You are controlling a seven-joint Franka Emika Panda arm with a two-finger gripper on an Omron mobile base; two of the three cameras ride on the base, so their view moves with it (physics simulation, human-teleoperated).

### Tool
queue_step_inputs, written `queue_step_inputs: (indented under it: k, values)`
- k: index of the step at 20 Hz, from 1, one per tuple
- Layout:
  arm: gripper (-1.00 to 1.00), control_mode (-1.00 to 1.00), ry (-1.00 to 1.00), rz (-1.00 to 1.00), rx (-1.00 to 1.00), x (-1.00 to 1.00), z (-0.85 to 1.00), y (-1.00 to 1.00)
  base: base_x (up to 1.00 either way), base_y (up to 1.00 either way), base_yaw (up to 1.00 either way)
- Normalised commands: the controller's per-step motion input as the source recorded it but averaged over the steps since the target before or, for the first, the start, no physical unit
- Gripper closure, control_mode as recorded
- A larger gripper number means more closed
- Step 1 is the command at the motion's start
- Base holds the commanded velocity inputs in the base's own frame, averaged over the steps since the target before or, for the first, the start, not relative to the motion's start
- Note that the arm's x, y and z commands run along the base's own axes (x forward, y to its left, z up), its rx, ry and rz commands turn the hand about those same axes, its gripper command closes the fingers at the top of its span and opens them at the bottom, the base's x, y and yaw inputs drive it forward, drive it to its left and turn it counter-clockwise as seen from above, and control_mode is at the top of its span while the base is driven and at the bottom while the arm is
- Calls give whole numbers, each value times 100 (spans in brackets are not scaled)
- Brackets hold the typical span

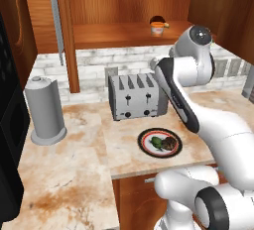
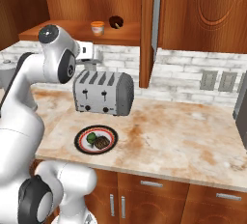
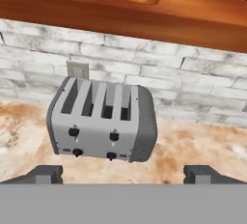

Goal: Pick the avocado and bread from the counter and place them on the plate. Then pick the jam from the cabinet and place it next to the plate. Lastly close the cabinet door.

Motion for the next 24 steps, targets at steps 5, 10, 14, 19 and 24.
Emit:
queue_step_inputs:
  k: [5,10,14,19,24]
  values:
    - [-100,-100,4,-6,1,13,62,0,0,0,0]
    - [-100,-100,-6,-1,1,17,47,0,0,0,0]
    - [-100,-100,-3,0,3,21,36,0,0,0,0]
    - [-100,-100,0,0,7,38,19,0,0,0,0]
    - [-100,-100,1,0,7,46,1,0,0,0,0]
